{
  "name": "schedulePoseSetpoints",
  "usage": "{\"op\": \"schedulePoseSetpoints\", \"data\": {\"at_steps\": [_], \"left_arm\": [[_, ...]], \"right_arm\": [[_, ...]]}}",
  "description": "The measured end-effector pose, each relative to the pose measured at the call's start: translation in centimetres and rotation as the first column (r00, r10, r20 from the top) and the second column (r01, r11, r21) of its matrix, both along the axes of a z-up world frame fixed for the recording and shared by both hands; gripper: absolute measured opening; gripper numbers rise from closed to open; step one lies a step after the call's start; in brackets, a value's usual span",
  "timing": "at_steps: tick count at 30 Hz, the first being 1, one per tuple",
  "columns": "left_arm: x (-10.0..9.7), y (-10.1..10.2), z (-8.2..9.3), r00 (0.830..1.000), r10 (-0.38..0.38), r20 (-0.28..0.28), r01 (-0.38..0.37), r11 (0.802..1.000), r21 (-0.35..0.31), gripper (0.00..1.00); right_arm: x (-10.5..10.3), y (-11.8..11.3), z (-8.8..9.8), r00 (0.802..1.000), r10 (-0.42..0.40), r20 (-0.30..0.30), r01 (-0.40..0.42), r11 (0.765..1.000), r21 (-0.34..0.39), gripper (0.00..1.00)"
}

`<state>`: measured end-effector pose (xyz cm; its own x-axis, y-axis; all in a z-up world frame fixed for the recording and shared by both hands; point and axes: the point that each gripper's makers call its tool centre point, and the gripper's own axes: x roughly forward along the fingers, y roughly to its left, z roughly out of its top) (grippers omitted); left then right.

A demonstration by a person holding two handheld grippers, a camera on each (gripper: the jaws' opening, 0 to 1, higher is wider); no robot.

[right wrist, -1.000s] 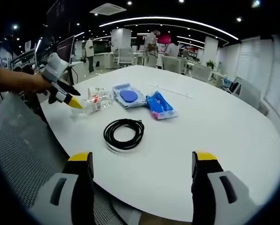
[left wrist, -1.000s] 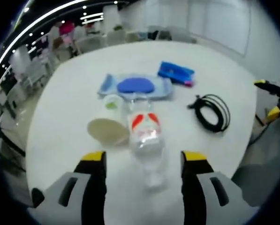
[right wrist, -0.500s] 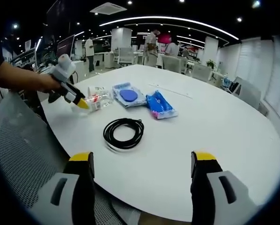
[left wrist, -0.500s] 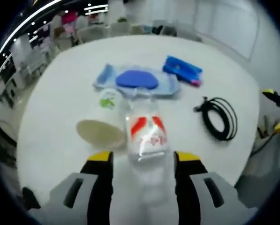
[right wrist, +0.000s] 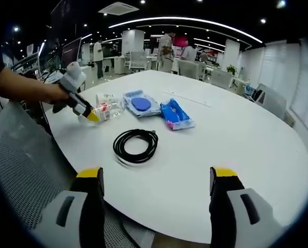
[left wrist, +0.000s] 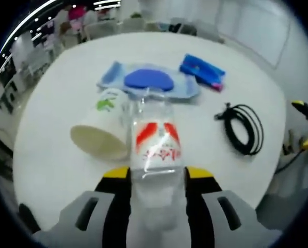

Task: Arrange the tabletop items into an orderly group along one side of the table until the central work area is clear of visible clutter.

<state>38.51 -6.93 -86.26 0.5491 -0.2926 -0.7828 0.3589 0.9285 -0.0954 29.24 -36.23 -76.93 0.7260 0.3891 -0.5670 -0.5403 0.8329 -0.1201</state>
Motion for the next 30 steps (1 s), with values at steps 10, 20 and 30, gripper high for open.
{"op": "schedulePoseSetpoints", "data": {"at_steps": [10,20,30], "left_arm": [[-0.9,0.1,0.4,0.996,-0.088,-0.025,0.089,0.996,0.028,0.35],[-2.6,0.1,1.2,0.984,-0.175,-0.040,0.178,0.982,0.059,0.35],[-4.5,-0.9,2.4,0.944,-0.327,-0.036,0.329,0.938,0.109,0.35]], "right_arm": [[0.1,-0.2,0.3,1.000,-0.008,0.017,0.008,1.000,-0.001,0.84],[0.0,2.1,1.0,0.982,0.180,0.056,-0.172,0.978,-0.120,0.86],[1.1,6.6,1.5,0.912,0.408,0.037,-0.399,0.905,-0.148,0.73]]}}
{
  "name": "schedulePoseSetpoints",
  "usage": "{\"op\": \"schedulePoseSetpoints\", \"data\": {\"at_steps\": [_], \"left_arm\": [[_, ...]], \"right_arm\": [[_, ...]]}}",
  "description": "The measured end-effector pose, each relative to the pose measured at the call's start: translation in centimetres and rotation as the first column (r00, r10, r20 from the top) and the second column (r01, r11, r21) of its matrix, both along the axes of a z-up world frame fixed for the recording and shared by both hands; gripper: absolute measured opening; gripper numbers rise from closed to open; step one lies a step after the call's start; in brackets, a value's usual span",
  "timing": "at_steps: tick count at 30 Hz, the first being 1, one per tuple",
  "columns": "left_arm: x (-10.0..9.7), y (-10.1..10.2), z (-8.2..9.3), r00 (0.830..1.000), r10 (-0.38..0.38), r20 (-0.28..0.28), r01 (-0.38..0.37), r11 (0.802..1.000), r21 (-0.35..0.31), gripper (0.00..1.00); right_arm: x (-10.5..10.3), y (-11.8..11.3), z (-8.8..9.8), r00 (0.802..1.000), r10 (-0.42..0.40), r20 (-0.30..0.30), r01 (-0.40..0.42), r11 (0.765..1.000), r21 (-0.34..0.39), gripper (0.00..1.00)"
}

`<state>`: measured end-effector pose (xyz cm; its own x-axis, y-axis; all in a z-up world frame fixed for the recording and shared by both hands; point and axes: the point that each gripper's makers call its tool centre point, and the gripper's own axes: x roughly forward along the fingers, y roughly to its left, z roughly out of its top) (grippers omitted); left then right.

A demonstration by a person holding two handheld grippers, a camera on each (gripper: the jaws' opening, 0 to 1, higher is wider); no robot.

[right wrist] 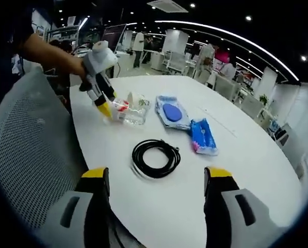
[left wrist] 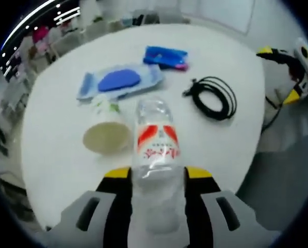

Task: Arrange the tabletop items into an orderly group along one side of the table until the central work area is clear of visible clutter.

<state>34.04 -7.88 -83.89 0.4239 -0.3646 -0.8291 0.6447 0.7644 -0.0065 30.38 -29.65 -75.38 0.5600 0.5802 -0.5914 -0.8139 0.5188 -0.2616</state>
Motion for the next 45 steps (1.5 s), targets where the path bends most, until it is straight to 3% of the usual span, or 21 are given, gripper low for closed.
{"op": "schedulePoseSetpoints", "data": {"at_steps": [2,11,17,22,30,34,37,43,45], "left_arm": [[-0.4,-0.2,0.3,1.000,-0.028,-0.001,0.028,1.000,0.001,0.35],[-1.8,-1.7,1.5,0.988,-0.152,0.011,0.152,0.988,0.010,0.35],[-2.5,-2.8,2.0,0.969,-0.243,0.036,0.243,0.970,0.018,0.35],[-3.1,-3.9,2.4,0.951,-0.306,0.044,0.307,0.952,-0.013,0.35],[-3.6,-5.0,2.9,0.924,-0.375,0.070,0.377,0.926,-0.014,0.35],[-4.1,-5.4,3.0,0.908,-0.412,0.071,0.413,0.911,-0.008,0.35],[-4.4,-5.7,3.1,0.897,-0.437,0.070,0.439,0.899,-0.004,0.35],[-5.0,-6.3,3.6,0.869,-0.489,0.071,0.490,0.872,0.001,0.35],[-5.1,-6.4,3.6,0.865,-0.496,0.071,0.497,0.868,0.003,0.35]], "right_arm": [[0.0,1.3,0.0,0.998,0.067,-0.009,-0.067,0.998,0.003,0.73],[1.3,4.4,-0.4,0.977,0.211,-0.001,-0.211,0.977,-0.029,0.72],[1.7,5.8,-0.9,0.958,0.286,0.006,-0.286,0.957,-0.047,0.70],[2.1,7.6,-1.2,0.931,0.363,0.019,-0.362,0.930,-0.057,0.66],[2.4,9.6,-2.2,0.898,0.439,0.010,-0.437,0.896,-0.082,0.60],[1.4,11.4,-2.9,0.858,0.514,-0.004,-0.512,0.854,-0.092,0.57],[1.0,12.3,-3.5,0.838,0.546,-0.010,-0.544,0.833,-0.096,0.55],[-0.6,14.2,-5.1,0.775,0.631,-0.043,-0.630,0.765,-0.134,0.52],[-0.8,14.5,-5.5,0.764,0.643,-0.048,-0.642,0.752,-0.146,0.49]]}}
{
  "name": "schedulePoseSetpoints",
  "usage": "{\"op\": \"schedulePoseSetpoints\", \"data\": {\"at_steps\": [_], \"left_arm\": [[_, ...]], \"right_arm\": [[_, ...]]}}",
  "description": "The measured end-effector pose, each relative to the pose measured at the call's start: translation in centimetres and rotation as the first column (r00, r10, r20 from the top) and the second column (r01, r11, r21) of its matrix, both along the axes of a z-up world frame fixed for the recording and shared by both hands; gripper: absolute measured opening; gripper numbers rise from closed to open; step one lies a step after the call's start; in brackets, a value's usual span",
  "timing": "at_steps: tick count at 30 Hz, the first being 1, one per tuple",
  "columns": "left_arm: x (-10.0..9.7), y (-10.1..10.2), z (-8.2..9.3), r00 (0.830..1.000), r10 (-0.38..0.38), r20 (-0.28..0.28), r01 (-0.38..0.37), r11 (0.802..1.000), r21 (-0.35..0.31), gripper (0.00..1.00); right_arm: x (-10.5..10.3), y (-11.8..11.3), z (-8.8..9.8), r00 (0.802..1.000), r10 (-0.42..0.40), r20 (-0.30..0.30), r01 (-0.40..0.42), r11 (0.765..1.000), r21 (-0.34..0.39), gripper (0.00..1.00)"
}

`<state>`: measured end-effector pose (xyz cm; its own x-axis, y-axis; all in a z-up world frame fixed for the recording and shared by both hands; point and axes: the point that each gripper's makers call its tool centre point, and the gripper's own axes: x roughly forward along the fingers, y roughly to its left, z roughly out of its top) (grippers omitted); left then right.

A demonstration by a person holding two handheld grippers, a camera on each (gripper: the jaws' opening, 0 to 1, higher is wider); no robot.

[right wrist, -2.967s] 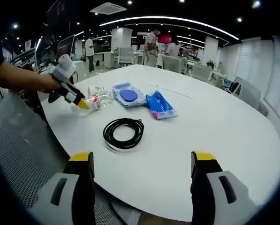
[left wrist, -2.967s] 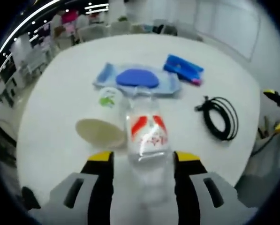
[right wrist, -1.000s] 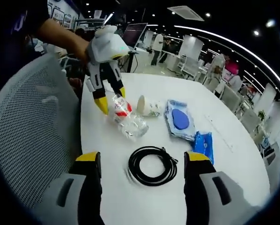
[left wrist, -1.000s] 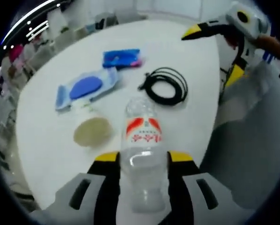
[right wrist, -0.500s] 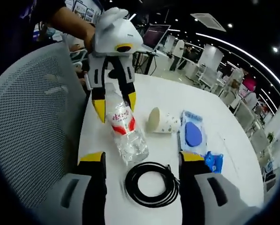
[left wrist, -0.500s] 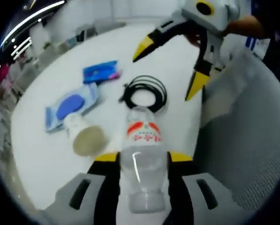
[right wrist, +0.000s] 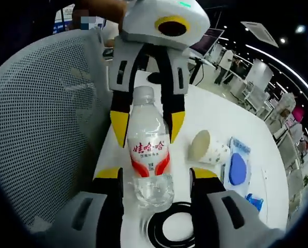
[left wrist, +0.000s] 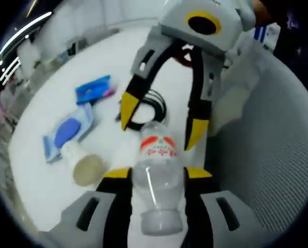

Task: Arrange the tabletop items into an orderly group along one side of the table until the central work area is clear of visible clutter.

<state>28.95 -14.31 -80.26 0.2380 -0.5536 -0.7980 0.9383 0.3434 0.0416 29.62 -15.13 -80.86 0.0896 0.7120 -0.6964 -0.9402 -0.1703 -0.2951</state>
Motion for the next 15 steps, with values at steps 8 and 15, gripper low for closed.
{"op": "schedulePoseSetpoints", "data": {"at_steps": [8,15], "left_arm": [[-0.2,-0.8,1.0,0.999,-0.038,0.012,0.038,0.999,-0.017,0.35],[0.1,-1.0,1.4,0.998,-0.050,0.026,0.050,0.998,-0.034,0.36]], "right_arm": [[-0.4,1.2,-1.0,0.999,0.026,-0.022,-0.027,1.000,-0.008,0.40],[-0.3,1.1,-0.9,0.999,-0.018,-0.042,0.019,0.999,0.030,0.36]]}}
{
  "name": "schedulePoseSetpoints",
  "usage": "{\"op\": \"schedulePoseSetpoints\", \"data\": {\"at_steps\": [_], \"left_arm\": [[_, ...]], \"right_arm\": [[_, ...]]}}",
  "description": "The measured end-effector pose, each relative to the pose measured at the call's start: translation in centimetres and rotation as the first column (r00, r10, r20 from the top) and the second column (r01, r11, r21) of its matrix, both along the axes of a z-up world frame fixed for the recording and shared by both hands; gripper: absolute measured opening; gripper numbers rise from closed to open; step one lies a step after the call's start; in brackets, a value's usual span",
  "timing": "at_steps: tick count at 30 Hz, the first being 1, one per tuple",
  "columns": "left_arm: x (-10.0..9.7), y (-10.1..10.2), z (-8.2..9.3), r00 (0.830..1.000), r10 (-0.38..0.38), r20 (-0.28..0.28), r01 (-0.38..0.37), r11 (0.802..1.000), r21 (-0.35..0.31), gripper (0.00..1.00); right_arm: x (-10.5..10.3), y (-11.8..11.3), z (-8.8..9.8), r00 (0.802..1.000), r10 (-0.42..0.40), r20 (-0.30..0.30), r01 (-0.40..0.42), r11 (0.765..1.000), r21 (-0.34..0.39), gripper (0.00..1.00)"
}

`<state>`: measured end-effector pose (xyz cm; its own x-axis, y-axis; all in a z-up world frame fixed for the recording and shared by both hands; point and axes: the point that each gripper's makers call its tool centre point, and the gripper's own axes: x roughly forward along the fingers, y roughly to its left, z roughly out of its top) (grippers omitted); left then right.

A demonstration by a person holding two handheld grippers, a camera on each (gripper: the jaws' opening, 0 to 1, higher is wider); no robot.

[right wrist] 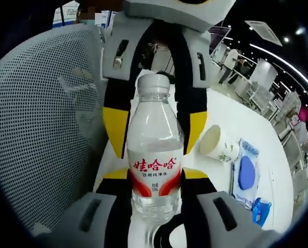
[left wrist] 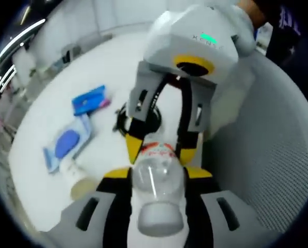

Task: Arrange the tabletop items into an orderly group along one side of the table until the central work area is clear of visible clutter.

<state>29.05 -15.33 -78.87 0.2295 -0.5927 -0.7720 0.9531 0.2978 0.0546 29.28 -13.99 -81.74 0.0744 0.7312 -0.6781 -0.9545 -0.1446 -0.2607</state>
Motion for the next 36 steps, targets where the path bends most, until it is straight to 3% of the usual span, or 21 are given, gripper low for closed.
{"op": "schedulePoseSetpoints", "data": {"at_steps": [7,10,13,20,25,28,31,36], "left_arm": [[0.6,-0.2,0.9,0.999,0.003,0.046,0.000,0.999,-0.049,0.36],[1.6,0.4,1.7,0.996,0.072,0.060,-0.067,0.993,-0.093,0.40],[2.7,1.3,2.7,0.986,0.163,0.045,-0.154,0.976,-0.155,0.43],[4.2,3.1,3.3,0.938,0.346,-0.026,-0.341,0.905,-0.253,0.42],[4.7,3.6,3.5,0.896,0.435,-0.091,-0.440,0.841,-0.315,0.40],[5.3,3.9,3.9,0.858,0.492,-0.146,-0.510,0.784,-0.353,0.39],[5.8,4.2,3.6,0.829,0.529,-0.181,-0.557,0.750,-0.357,0.38],[6.5,4.3,3.0,0.787,0.582,-0.205,-0.615,0.709,-0.345,0.37]], "right_arm": [[0.4,-0.1,0.5,0.994,-0.104,-0.044,0.107,0.992,0.063,0.33],[1.0,0.1,1.0,0.985,-0.160,-0.069,0.167,0.980,0.111,0.32],[1.8,0.7,2.0,0.967,-0.230,-0.105,0.246,0.954,0.174,0.32],[3.5,1.6,2.9,0.935,-0.326,-0.135,0.351,0.904,0.244,0.33],[4.1,2.1,2.6,0.922,-0.366,-0.128,0.387,0.886,0.255,0.33],[4.5,2.4,2.5,0.908,-0.397,-0.135,0.419,0.870,0.260,0.33],[5.0,2.5,2.4,0.881,-0.444,-0.164,0.473,0.837,0.273,0.33],[5.6,2.8,2.0,0.856,-0.488,-0.169,0.517,0.812,0.272,0.34]]}}
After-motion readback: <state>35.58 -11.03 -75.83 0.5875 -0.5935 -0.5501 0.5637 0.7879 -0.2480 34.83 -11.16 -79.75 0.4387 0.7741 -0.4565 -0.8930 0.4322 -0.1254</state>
